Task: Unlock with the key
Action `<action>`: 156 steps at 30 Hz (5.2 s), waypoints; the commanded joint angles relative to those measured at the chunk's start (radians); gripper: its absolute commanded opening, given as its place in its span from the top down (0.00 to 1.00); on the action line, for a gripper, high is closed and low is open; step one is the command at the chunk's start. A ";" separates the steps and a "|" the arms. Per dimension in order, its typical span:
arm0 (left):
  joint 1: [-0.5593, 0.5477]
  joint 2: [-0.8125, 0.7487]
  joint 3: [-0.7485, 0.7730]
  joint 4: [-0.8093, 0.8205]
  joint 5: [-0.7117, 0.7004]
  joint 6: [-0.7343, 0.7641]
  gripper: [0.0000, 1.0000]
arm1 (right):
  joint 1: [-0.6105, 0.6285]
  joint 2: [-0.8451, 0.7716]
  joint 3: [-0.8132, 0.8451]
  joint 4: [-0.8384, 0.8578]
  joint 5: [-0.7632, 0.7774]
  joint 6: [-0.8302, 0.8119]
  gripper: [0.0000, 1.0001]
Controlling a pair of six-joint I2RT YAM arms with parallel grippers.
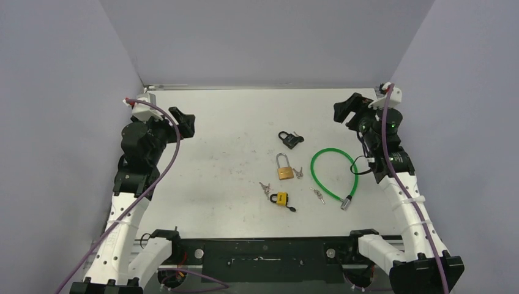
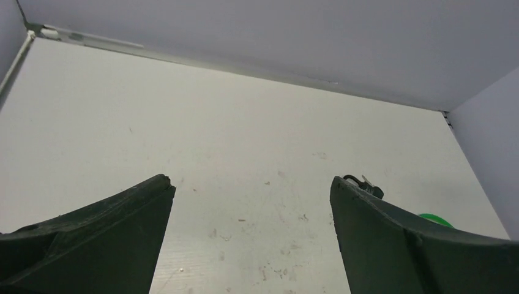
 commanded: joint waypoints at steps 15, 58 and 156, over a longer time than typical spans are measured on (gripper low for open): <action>0.003 0.071 -0.133 -0.080 -0.031 -0.131 0.03 | 0.184 0.326 -0.173 -0.164 -0.028 0.040 0.20; -0.002 0.045 -0.229 -0.044 -0.069 -0.196 0.03 | 0.415 0.716 -0.079 -0.314 0.163 0.192 0.75; -0.395 0.380 -0.268 0.616 0.468 -0.466 1.00 | 0.486 0.197 -0.380 0.719 -0.537 0.111 0.21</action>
